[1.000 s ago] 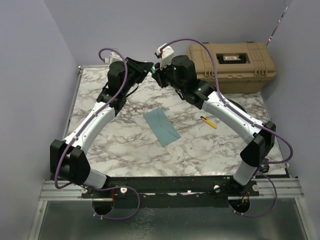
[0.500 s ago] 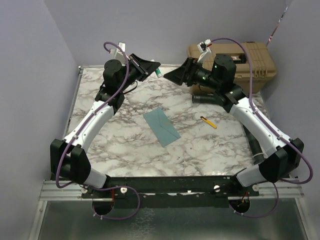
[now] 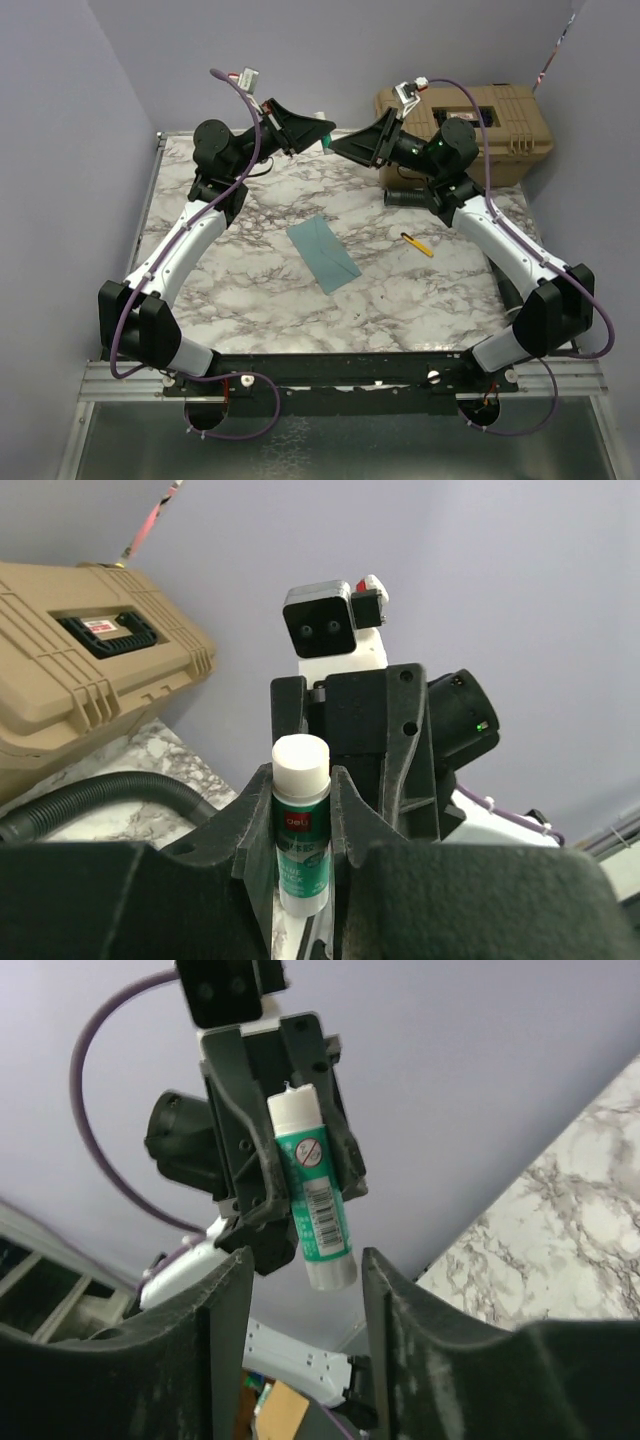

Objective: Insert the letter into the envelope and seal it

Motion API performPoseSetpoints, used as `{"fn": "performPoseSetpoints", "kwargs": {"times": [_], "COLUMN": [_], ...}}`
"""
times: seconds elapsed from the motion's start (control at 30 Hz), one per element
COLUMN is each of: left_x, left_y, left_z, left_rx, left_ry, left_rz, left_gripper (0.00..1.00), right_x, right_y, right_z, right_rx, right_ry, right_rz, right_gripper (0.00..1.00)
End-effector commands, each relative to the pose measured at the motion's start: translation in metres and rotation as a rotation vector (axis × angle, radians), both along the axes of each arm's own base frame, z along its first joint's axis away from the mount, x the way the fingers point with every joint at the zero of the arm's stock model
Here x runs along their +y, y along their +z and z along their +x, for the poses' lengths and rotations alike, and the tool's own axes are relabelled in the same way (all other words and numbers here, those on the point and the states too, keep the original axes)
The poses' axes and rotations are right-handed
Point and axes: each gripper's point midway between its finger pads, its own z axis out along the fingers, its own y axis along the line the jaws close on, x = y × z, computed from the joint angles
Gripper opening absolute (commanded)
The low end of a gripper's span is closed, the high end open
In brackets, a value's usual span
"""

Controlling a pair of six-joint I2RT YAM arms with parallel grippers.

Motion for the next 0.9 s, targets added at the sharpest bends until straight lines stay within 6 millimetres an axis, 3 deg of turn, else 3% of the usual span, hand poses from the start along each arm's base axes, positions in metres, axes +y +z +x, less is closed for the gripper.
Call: {"fn": "performPoseSetpoints", "kwargs": {"times": [0.0, 0.23, 0.4, 0.5, 0.7, 0.87], "left_x": [0.002, 0.005, 0.004, 0.004, 0.003, 0.003], "left_y": [0.030, 0.035, 0.034, 0.035, 0.034, 0.033], "left_z": [-0.025, -0.027, -0.028, -0.030, -0.032, -0.032], "left_rx": [-0.095, -0.113, -0.115, -0.126, -0.141, -0.166], "left_ry": [-0.062, -0.055, -0.064, -0.065, -0.057, -0.039], "left_rz": [-0.041, -0.077, -0.088, -0.090, -0.085, -0.078], "left_gripper": [0.00, 0.00, 0.00, 0.00, 0.00, 0.00], "right_x": [0.004, 0.008, 0.011, 0.013, 0.017, 0.020], "right_y": [0.015, 0.002, 0.000, 0.002, 0.001, -0.005], "right_z": [-0.027, -0.025, -0.020, -0.016, -0.005, -0.001], "right_rx": [-0.129, -0.148, -0.166, -0.193, -0.215, -0.221], "right_ry": [0.163, 0.187, 0.189, 0.180, 0.161, 0.167], "right_rz": [0.095, 0.061, 0.057, 0.046, 0.017, 0.001], "right_gripper": [0.45, 0.41, 0.24, 0.19, 0.26, 0.01]}}
